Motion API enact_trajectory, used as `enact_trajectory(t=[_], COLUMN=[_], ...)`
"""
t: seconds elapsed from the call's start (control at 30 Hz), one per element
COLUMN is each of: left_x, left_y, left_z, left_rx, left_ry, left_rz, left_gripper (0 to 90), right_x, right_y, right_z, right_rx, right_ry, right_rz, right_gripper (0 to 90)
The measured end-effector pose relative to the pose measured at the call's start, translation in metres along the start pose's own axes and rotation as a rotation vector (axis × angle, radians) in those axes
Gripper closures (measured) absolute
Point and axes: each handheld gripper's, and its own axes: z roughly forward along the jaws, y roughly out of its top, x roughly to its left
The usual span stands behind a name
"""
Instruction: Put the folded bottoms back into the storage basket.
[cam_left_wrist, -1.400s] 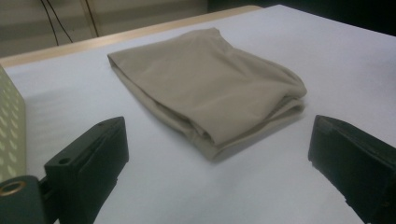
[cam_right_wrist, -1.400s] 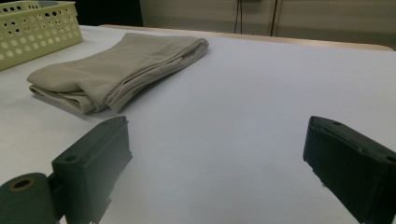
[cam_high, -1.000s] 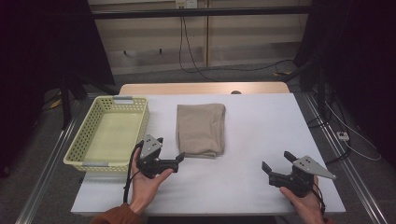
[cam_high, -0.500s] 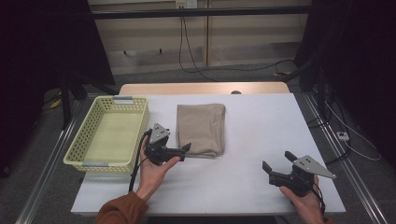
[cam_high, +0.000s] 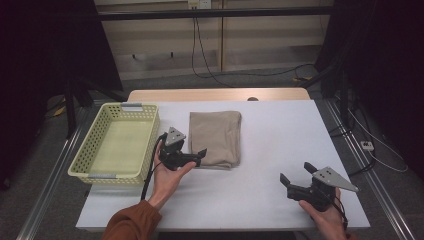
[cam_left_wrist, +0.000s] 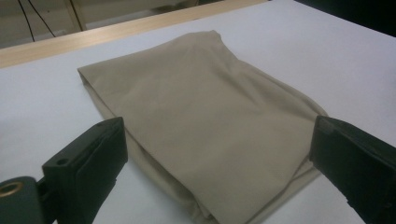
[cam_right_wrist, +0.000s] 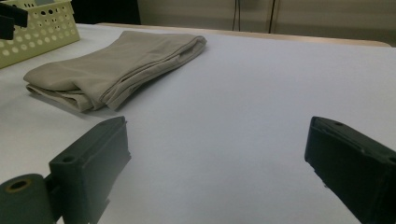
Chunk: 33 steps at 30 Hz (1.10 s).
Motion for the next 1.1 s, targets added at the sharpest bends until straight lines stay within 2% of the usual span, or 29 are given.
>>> enact_trajectory(t=[0.2, 0.3, 0.4, 0.5, 0.7, 0.73, 0.77, 0.8, 0.87, 0.93, 1.0, 1.03, 1.1], left_x=[0.001, 0.001, 0.003, 0.004, 0.009, 0.014, 0.017, 0.017, 0.023, 0.030, 0.033, 0.039, 0.042], left_y=[0.007, 0.011, 0.015, 0.018, 0.026, 0.028, 0.029, 0.029, 0.030, 0.030, 0.030, 0.030, 0.029], left_z=[0.010, 0.016, 0.023, 0.027, 0.040, 0.047, 0.050, 0.050, 0.055, 0.060, 0.062, 0.066, 0.068], left_rx=[0.009, 0.019, 0.018, 0.028, 0.038, 0.070, 0.102, 0.102, 0.098, 0.112, 0.125, 0.139, 0.144], left_ry=[-0.006, -0.003, -0.010, 0.001, 0.007, -0.026, -0.034, -0.034, -0.012, 0.015, 0.024, 0.042, 0.048], left_rz=[-0.023, -0.008, -0.045, -0.031, -0.053, -0.095, -0.112, -0.112, -0.151, -0.164, -0.171, -0.185, -0.197], left_gripper=[4.5, 5.4, 5.4, 5.5, 5.5, 5.6, 6.1, 6.5, 6.6, 5.8, 6.0, 6.3, 10.8], right_x=[0.000, 0.001, 0.000, 0.000, 0.000, 0.000, 0.000, 0.000, 0.000, 0.000, 0.000, 0.000, 0.000], right_y=[0.000, 0.000, 0.000, 0.000, 0.000, 0.000, 0.000, 0.000, 0.000, 0.000, 0.000, 0.000, 0.000], right_z=[0.001, 0.001, 0.001, 0.001, 0.001, 0.002, 0.002, 0.001, 0.001, 0.001, 0.001, 0.001, 0.001], right_rx=[0.004, 0.005, 0.006, 0.006, 0.008, 0.009, 0.009, 0.009, 0.010, 0.010, 0.010, 0.011, 0.011], right_ry=[-0.001, 0.003, 0.004, 0.004, 0.004, 0.004, 0.004, 0.005, 0.006, 0.007, 0.007, 0.007, 0.008], right_rz=[0.004, 0.000, 0.004, 0.005, 0.006, 0.006, 0.006, 0.006, 0.005, 0.007, 0.007, 0.008, 0.006], right_gripper=[5.9, 5.9, 5.9, 5.9, 5.9, 5.9, 5.9, 5.9, 5.9, 5.9, 5.9, 5.9, 5.9])
